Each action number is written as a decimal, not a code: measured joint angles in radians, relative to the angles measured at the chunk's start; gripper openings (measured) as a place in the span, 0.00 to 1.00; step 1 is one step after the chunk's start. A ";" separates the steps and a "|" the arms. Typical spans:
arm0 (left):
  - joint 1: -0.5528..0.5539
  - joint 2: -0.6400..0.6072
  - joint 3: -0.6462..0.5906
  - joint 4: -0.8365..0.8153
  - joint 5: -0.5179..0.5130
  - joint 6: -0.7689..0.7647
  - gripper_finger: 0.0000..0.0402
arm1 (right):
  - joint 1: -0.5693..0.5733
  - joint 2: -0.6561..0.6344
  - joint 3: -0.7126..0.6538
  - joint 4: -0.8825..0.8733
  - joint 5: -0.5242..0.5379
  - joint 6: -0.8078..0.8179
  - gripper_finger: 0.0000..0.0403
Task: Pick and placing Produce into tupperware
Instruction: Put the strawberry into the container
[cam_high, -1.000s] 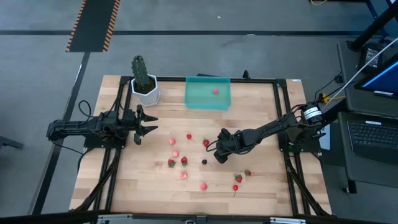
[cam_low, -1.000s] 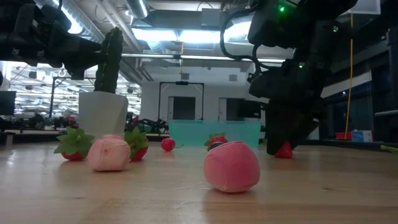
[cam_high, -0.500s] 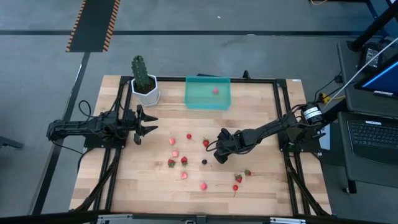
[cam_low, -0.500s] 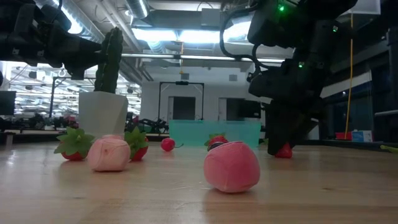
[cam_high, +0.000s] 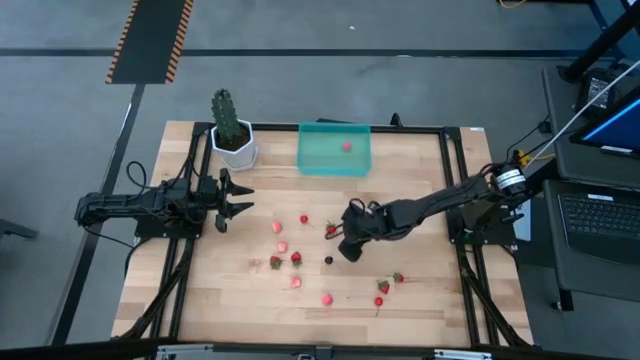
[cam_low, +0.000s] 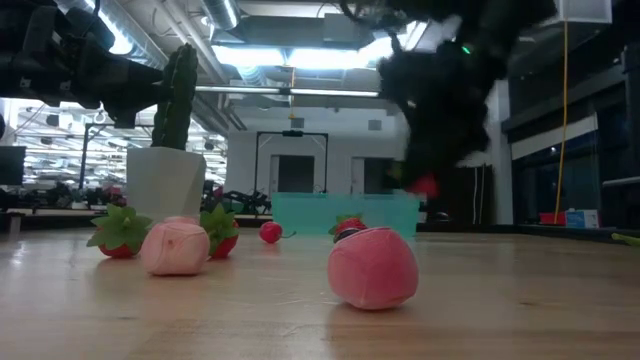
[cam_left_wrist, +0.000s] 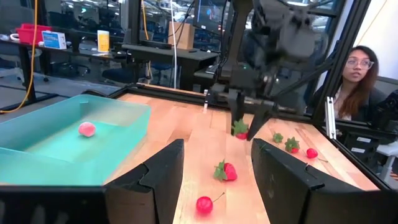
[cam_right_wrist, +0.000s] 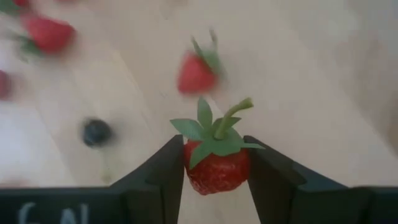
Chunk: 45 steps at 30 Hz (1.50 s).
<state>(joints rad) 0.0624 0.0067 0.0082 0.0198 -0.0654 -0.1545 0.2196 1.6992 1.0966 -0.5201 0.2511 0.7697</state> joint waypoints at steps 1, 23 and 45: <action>0.000 0.000 0.000 0.000 0.000 0.000 0.45 | -0.008 -0.002 0.020 -0.005 0.001 -0.033 0.37; 0.000 0.000 0.000 0.000 0.000 0.032 0.45 | -0.461 0.015 0.245 -0.043 -0.173 -0.516 0.36; 0.001 0.000 0.000 0.000 -0.001 0.034 0.45 | -0.796 0.420 0.662 -0.195 -0.414 -0.795 0.37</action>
<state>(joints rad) 0.0631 0.0067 0.0078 0.0196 -0.0661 -0.1204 -0.5760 2.1192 1.7590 -0.7150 -0.1628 -0.0249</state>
